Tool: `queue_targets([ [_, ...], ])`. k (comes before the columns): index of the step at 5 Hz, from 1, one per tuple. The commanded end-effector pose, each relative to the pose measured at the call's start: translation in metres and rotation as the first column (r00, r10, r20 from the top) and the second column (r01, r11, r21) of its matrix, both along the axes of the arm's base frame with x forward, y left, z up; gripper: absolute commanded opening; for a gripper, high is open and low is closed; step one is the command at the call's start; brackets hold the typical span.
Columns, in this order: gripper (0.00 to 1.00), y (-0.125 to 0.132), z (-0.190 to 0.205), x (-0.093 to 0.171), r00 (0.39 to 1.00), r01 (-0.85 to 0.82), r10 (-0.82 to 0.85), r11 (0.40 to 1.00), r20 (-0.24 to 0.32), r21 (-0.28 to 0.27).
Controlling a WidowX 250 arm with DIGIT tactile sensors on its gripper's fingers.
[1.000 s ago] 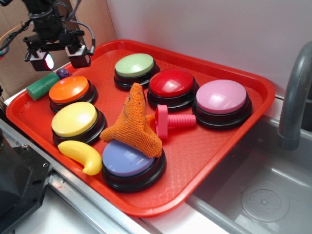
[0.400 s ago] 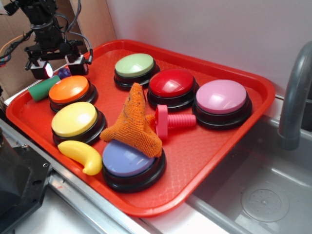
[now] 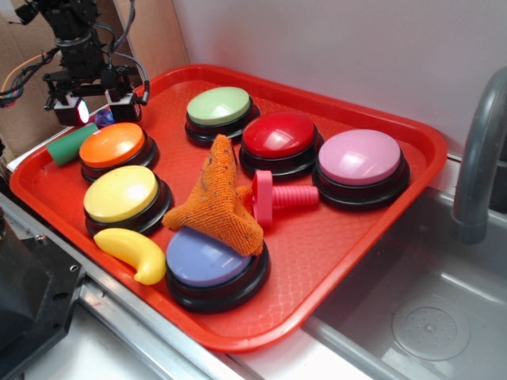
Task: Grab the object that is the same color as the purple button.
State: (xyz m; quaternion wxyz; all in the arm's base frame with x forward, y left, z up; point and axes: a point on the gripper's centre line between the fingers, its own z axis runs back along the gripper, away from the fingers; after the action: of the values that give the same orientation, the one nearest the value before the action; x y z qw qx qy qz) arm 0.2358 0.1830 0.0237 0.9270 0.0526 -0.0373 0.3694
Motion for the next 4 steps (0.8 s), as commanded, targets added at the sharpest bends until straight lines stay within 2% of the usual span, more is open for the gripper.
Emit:
queue_targets([
  [1, 0.00, 0.009, 0.004, 0.007, 1.000, -0.006, 0.005, 1.000, 0.025, 0.027],
  [3, 0.00, 0.003, 0.023, 0.003, 0.997, -0.046, 0.044, 0.998, 0.064, 0.043],
  [4, 0.00, -0.011, 0.055, 0.010, 0.987, -0.033, 0.037, 0.999, 0.157, -0.028],
])
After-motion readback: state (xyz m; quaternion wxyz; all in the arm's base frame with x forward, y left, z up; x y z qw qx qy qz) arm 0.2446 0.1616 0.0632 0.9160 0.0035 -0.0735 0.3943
